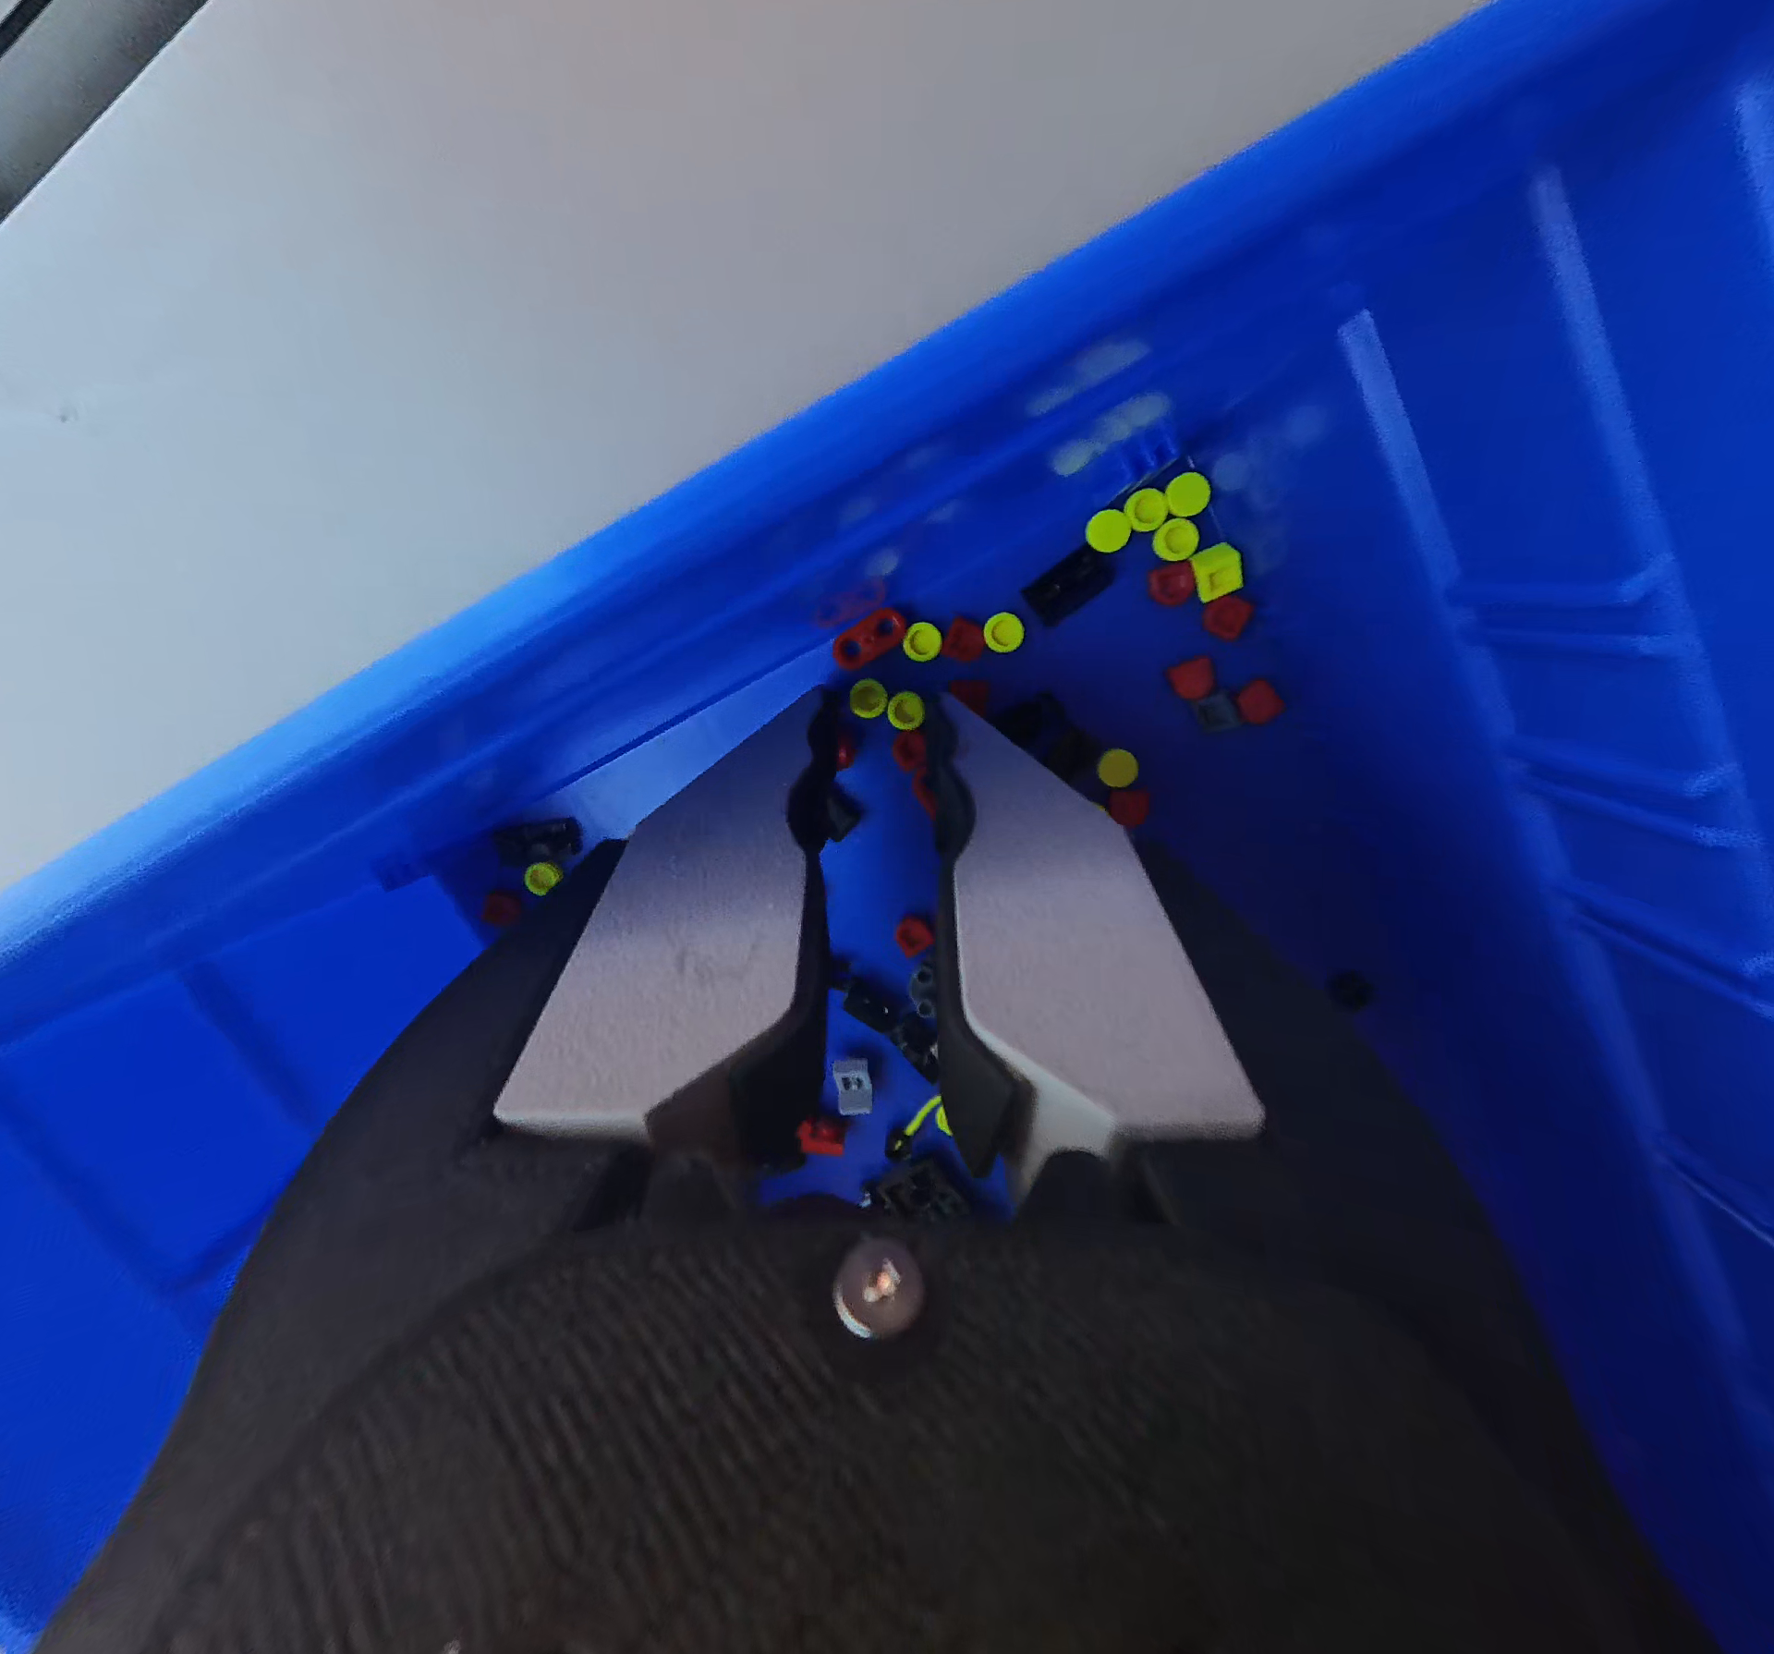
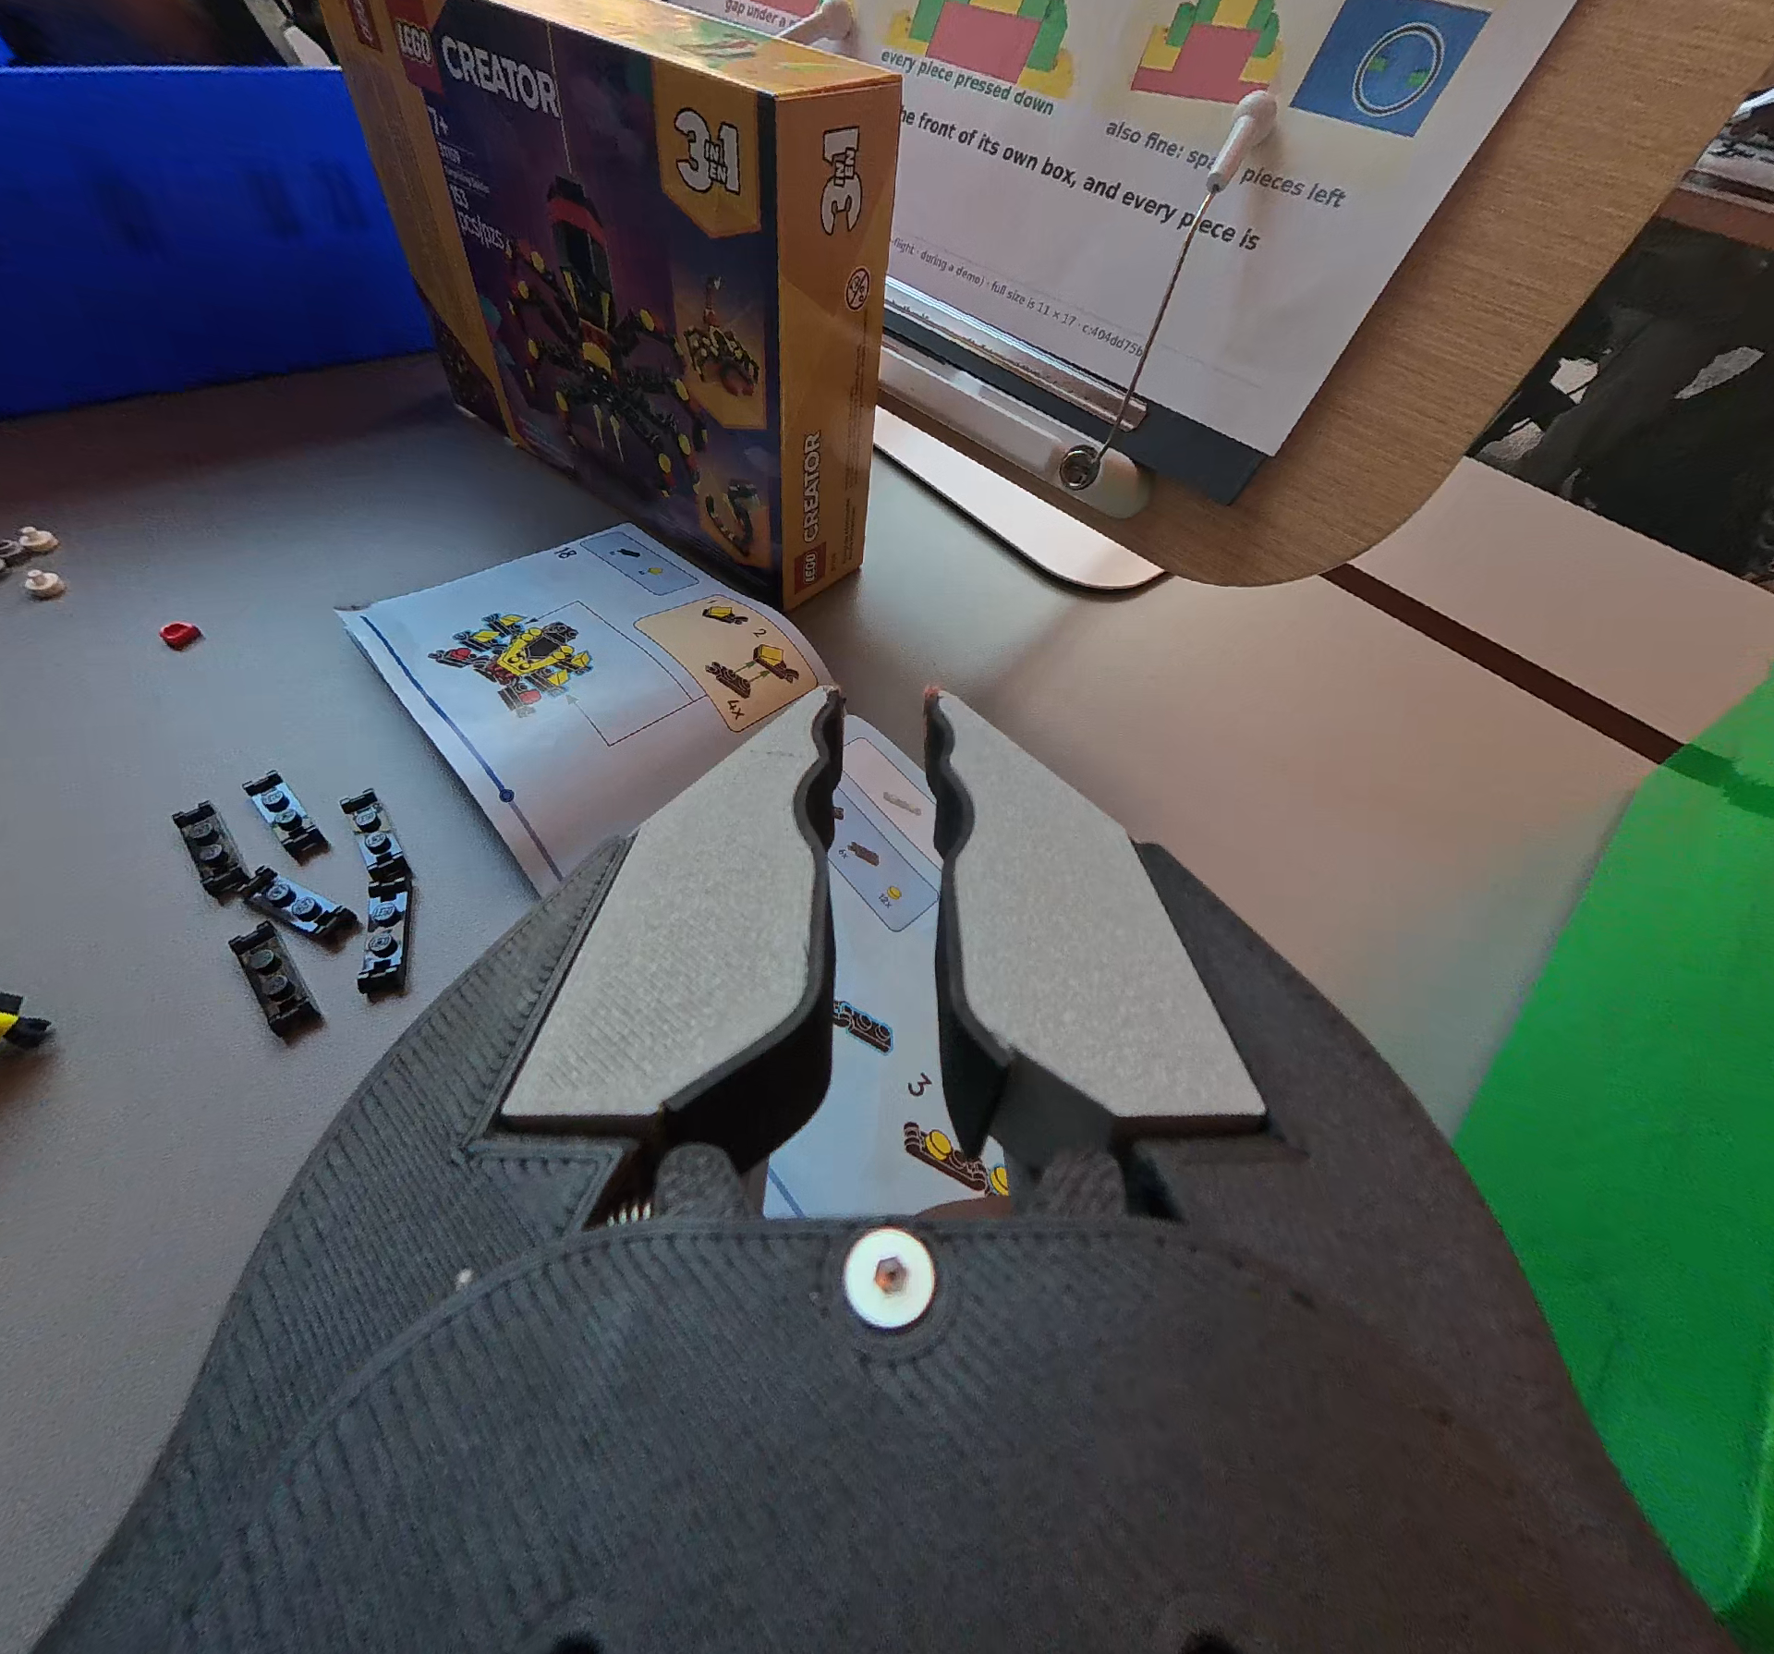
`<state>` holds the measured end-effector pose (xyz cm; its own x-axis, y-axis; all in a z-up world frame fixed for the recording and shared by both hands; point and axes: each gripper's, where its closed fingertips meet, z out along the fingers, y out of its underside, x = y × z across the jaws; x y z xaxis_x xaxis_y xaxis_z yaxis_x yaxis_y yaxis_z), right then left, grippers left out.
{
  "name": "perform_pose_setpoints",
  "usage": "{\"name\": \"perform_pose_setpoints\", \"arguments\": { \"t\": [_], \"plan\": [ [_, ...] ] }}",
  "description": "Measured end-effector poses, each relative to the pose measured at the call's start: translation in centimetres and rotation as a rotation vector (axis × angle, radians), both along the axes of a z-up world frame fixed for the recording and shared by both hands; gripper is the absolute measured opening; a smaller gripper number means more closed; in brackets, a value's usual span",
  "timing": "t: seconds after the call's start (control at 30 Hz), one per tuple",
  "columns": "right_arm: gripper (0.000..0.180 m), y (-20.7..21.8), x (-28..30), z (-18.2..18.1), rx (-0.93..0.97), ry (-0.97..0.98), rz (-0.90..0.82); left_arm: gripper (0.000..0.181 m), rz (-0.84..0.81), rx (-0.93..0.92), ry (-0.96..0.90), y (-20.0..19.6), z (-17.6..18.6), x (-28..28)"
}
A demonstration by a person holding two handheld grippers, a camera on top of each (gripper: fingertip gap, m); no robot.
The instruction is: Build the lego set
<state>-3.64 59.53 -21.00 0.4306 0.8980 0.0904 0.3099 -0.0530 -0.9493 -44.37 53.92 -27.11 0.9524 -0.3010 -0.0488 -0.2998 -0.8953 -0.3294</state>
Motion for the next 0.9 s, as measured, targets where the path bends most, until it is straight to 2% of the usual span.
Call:
{"name": "perform_pose_setpoints", "arguments": {
  "t": [0.37,0.9],
  "plan": [
    [0.014,-0.01,0.01,0.04,0.001,0.003,0.0,0.013,-0.146,-0.035,0.012,0.02,-0.05,0.23],
    [0.014,-0.03,-0.04,-0.01,0.0,0.0,0.004,0.014,-0.202,-0.054,0.005,-0.25,-0.06,0.2]
  ]
}}
